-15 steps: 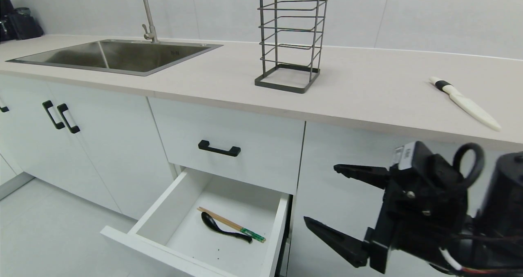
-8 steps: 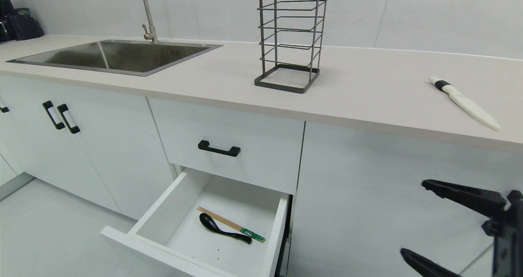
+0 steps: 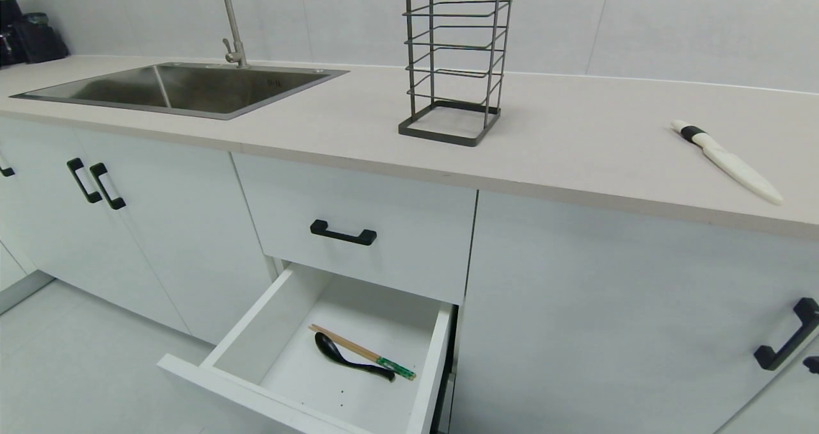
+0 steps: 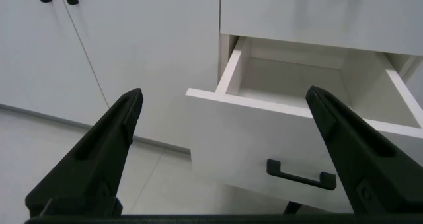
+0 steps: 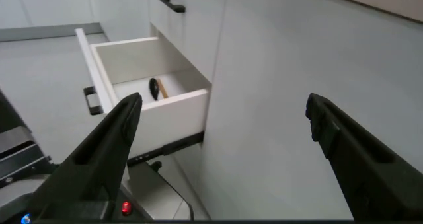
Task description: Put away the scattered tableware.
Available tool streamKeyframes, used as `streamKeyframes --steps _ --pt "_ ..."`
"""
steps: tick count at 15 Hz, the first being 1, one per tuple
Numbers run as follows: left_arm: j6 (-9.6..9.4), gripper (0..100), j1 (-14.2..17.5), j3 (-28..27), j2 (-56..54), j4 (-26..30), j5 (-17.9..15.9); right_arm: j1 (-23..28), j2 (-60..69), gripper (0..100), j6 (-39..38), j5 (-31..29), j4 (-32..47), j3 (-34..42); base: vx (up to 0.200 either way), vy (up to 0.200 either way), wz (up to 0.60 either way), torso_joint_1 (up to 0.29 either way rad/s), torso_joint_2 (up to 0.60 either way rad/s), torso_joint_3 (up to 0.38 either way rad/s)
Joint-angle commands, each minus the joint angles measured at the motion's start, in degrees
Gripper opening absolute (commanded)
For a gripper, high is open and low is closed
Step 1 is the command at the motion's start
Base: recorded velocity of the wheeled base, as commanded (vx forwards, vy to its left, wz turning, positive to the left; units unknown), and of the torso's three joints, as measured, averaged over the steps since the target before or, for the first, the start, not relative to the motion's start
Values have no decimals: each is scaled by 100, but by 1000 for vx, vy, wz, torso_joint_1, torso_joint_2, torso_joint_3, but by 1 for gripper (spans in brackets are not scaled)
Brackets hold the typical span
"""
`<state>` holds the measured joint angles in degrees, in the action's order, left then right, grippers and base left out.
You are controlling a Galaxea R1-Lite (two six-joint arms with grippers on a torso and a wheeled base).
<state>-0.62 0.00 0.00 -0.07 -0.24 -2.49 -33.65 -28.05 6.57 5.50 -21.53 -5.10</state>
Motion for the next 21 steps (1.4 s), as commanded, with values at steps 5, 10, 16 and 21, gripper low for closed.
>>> streamKeyframes --steps 5,10,16,21 --pt "18 100 0 0 7 -2 -33 2152 1513 100 2 470 175 88 0 0 0 0 0 0" --pt "1 100 0 0 7 -2 -41 2890 2234 100 -77 364 501 255 0 0 0 0 0 0" --pt "80 100 62 -1266 236 -731 -103 3365 2779 100 -147 391 1880 510 0 0 0 0 0 0" --pt "449 100 -721 -1995 965 1360 -217 3365 2770 100 -675 -304 2170 510 0 0 0 0 0 0"
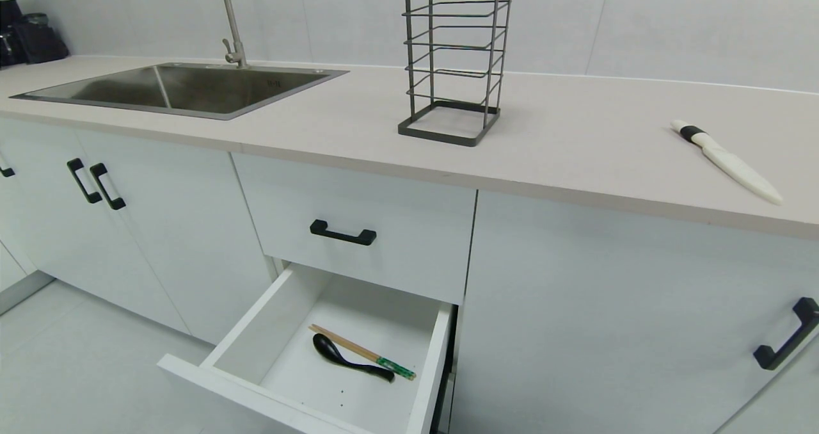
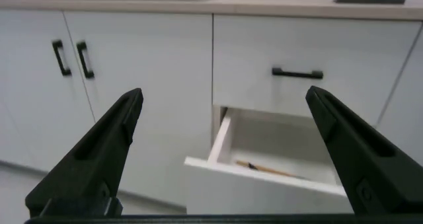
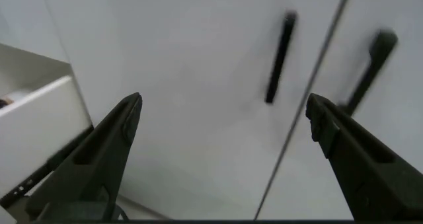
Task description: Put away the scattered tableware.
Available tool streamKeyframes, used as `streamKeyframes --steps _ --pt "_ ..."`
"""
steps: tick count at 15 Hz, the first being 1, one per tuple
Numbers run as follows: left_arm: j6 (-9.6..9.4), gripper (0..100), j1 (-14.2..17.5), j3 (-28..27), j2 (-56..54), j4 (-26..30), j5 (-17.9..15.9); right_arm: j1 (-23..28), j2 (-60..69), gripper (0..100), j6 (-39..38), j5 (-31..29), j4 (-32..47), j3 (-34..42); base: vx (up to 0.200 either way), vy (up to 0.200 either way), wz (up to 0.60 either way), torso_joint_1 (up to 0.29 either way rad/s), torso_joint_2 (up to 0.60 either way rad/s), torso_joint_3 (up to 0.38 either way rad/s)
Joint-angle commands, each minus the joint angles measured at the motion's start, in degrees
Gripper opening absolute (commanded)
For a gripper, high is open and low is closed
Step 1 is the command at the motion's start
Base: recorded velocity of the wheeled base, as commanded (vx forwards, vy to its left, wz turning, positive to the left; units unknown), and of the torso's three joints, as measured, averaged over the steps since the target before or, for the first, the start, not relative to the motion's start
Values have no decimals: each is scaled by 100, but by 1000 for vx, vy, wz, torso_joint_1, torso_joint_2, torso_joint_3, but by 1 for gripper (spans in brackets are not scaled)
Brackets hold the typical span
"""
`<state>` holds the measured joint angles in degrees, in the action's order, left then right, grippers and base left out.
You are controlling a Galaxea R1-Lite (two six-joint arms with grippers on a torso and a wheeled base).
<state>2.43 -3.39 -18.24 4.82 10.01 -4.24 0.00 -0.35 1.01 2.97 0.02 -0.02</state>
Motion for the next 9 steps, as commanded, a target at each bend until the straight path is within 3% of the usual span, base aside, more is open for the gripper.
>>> streamKeyframes --steps 1,4,9 --pt "258 100 -602 -163 749 520 -165 0 0 100 -198 -51 24 2 0 0 0 0 0 0" --pt "522 100 -716 -75 2050 511 -587 0 0 100 -198 -51 24 2 0 0 0 0 0 0" --pt "452 100 -795 119 3632 520 -718 0 0 100 -198 -51 24 2 0 0 0 0 0 0"
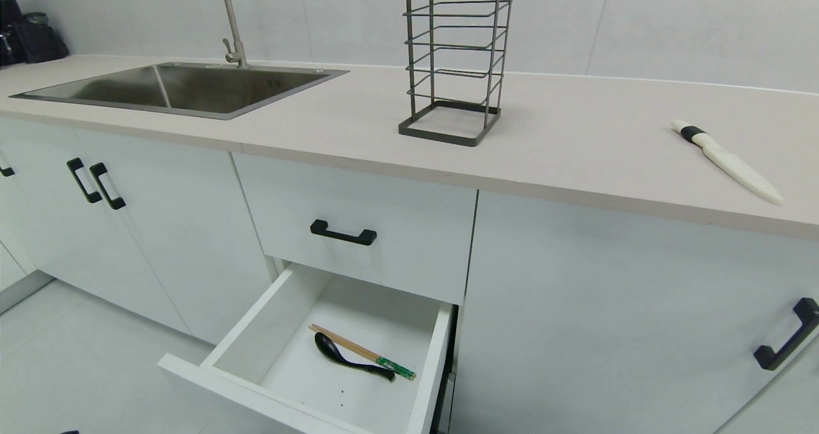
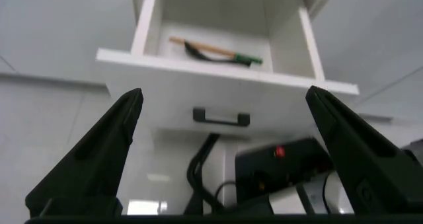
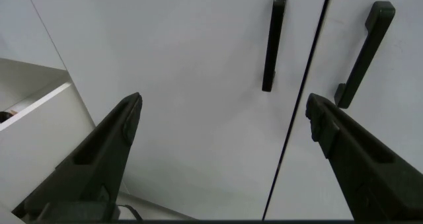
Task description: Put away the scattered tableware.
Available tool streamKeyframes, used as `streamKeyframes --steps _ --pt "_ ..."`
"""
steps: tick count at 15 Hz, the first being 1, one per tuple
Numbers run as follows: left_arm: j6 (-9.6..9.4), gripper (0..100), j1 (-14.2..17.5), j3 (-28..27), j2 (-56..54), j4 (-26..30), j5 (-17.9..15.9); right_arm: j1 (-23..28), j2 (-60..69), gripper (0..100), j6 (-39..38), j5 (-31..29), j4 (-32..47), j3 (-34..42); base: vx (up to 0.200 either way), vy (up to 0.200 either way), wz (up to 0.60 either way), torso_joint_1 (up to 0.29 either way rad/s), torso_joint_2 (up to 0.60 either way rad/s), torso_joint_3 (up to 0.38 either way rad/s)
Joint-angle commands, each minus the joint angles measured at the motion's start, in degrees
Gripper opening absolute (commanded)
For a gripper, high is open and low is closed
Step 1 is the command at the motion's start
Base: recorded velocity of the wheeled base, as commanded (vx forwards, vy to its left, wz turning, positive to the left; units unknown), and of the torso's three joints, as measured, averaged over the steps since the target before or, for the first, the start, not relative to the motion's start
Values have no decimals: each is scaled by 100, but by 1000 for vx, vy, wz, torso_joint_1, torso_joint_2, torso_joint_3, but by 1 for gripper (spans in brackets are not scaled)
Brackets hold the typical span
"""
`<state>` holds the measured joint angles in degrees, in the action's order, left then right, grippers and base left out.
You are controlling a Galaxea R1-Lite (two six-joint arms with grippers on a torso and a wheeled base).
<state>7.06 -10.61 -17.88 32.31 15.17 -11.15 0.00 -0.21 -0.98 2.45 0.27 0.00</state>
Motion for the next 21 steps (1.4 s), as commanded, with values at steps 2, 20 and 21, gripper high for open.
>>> streamKeyframes --steps 2,20,21 --pt "-38 100 -231 118 1393 -5 -18 0 -14 100 1 1 0 0 0 0 0 0 0 0" --pt "-1189 100 -398 1138 4574 -3063 324 0 -14 100 1 1 0 0 0 0 0 0 0 0" --pt "-1198 100 -372 1147 4741 -3292 324 0 -14 100 1 1 0 0 0 0 0 0 0 0"
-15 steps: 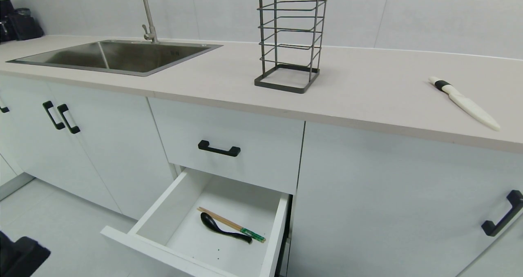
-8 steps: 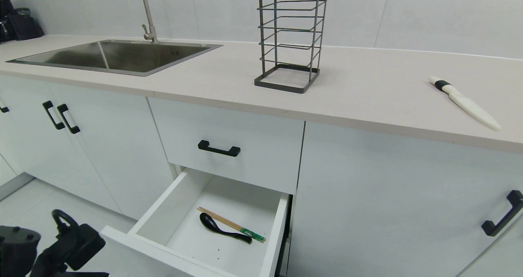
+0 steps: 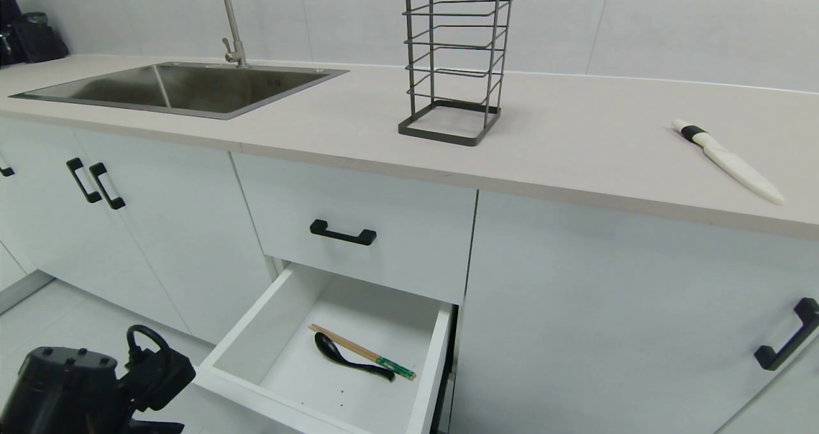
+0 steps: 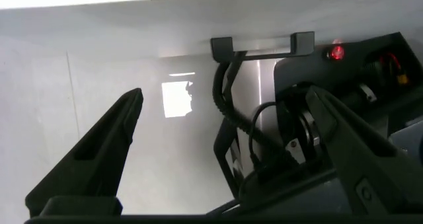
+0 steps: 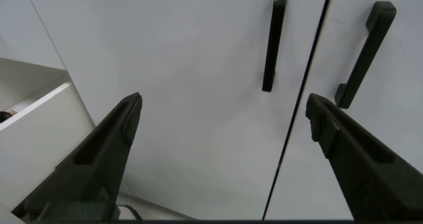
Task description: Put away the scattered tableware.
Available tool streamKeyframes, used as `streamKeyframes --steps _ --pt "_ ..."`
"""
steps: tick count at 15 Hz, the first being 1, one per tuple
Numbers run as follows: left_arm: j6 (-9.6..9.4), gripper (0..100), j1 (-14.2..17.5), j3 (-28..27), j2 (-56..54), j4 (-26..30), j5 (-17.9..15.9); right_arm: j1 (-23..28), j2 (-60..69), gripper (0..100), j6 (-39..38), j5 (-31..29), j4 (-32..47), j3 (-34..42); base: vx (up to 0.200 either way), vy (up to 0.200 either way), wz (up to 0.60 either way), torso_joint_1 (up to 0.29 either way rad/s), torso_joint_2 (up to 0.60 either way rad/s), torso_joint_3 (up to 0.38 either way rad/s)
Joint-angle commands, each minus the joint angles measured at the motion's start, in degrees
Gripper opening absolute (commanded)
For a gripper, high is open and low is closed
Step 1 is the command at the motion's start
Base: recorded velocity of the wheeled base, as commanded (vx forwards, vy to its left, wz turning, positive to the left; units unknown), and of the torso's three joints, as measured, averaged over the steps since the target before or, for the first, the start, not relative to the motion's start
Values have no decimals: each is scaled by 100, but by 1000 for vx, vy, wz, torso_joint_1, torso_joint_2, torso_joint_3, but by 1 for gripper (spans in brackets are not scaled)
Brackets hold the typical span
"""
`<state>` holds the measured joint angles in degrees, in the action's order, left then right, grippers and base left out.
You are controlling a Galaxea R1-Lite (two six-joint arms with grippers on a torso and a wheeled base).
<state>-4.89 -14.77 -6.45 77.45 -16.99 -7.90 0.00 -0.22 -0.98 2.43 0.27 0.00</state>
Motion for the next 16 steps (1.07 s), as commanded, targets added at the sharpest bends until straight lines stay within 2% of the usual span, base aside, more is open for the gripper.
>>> streamKeyframes --steps 1,11,14,16 --pt "5 100 45 -32 368 -305 -10 0 -13 100 1 4 0 0 0 0 0 0 0 0" --pt "-21 100 -25 -111 1660 -2018 -45 0 -13 100 1 4 0 0 0 0 0 0 0 0" --pt "-39 100 -34 -208 1897 -2264 -133 0 -13 100 1 4 0 0 0 0 0 0 0 0" --pt "-30 100 -34 -506 2055 -2291 -133 0 -13 100 1 4 0 0 0 0 0 0 0 0"
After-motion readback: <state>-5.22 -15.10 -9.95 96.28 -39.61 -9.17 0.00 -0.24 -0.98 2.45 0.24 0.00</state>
